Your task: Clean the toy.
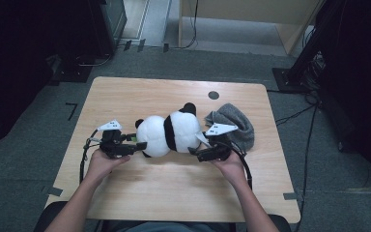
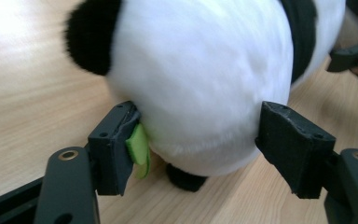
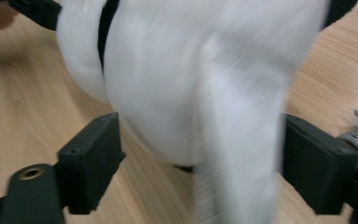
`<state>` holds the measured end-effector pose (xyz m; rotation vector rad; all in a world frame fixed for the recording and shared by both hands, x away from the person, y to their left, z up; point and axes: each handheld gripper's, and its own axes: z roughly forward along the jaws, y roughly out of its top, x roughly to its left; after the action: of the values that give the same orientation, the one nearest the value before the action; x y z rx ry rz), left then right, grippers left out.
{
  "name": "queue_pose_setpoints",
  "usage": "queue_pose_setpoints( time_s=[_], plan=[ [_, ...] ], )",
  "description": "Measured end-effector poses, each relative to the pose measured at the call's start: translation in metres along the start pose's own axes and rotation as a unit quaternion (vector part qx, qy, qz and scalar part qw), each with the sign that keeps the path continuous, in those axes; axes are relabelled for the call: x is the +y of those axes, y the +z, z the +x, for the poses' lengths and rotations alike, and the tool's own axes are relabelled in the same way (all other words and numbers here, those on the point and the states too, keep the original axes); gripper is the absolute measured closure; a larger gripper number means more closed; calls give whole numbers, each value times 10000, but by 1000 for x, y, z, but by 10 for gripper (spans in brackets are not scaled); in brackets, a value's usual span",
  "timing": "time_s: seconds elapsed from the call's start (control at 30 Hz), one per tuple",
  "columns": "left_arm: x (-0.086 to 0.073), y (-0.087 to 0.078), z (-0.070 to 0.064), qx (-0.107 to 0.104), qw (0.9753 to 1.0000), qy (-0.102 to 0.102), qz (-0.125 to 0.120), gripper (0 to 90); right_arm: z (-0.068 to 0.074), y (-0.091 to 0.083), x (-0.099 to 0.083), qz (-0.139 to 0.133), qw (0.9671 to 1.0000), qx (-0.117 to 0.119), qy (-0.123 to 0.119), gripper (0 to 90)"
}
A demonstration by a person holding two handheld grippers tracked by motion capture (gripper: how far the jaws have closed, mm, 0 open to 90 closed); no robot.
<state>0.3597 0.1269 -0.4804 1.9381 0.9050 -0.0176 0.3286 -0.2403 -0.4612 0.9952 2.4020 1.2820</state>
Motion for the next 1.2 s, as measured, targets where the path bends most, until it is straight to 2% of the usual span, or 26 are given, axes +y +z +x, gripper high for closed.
queue_pose_setpoints(
  time_s=[0.03, 0.07, 0.1, 0.17, 0.2, 0.27, 0.37, 0.43, 0.53, 0.6, 0.67, 0.77, 0.87, 0.93, 1.03, 1.2],
  plan=[
    [-1, 4, 1, -7, 10000, -19, 19, 284, 1, 5, 1, 65, 9999, -28, -72, 229],
    [-1, 7, 3, 10, 10000, 9, -28, 278, 3, 17, 3, 208, 9990, -297, -277, 255],
    [-1, 8, 3, 33, 10000, 26, -85, 278, 3, 17, 3, 208, 9990, -297, -277, 255],
    [-1, 10, 7, 25, 9997, -89, -228, 283, 6, 22, 5, 169, 9973, -573, -430, 342],
    [-1, 10, 9, -7, 9996, -162, -248, 286, 6, 23, 5, 156, 9971, -586, -452, 348],
    [2, 11, 11, -29, 9993, -270, -269, 309, 6, 20, 9, 114, 9979, -553, -316, 382],
    [3, 11, 11, -39, 9993, -324, -208, 320, 9, 17, 12, 27, 9979, -551, -335, 405],
    [3, 9, 11, -88, 9992, -343, -186, 326, 12, 11, 15, -115, 9979, -525, -361, 419],
    [3, 5, 8, -143, 9992, -315, -208, 329, 16, 1, 17, -207, 9986, -418, -238, 439],
    [2, 2, 6, -134, 9994, -265, -179, 330, 17, -5, 13, -180, 9996, -235, -37, 456],
    [1, 1, 5, -116, 9995, -232, -150, 329, 17, -6, 3, -12, 9999, -34, 142, 468],
    [1, 2, 4, -106, 9996, -175, -218, 327, 17, -7, 0, 7, 9999, -69, 129, 463],
    [1, 1, 4, -70, 9993, -200, -293, 301, 13, -6, -3, -19, 9999, -114, 84, 438],
    [2, -1, 4, -66, 9992, -187, -360, 304, 12, -6, -4, 70, 9998, -180, 40, 420],
    [3, -1, 4, -1, 9993, -158, -328, 295, 11, -6, -4, 85, 9997, -229, -30, 404],
    [5, -2, 1, 87, 9995, -74, -278, 292, 6, -14, -3, -128, 9994, -322, 33, 391]
  ],
)
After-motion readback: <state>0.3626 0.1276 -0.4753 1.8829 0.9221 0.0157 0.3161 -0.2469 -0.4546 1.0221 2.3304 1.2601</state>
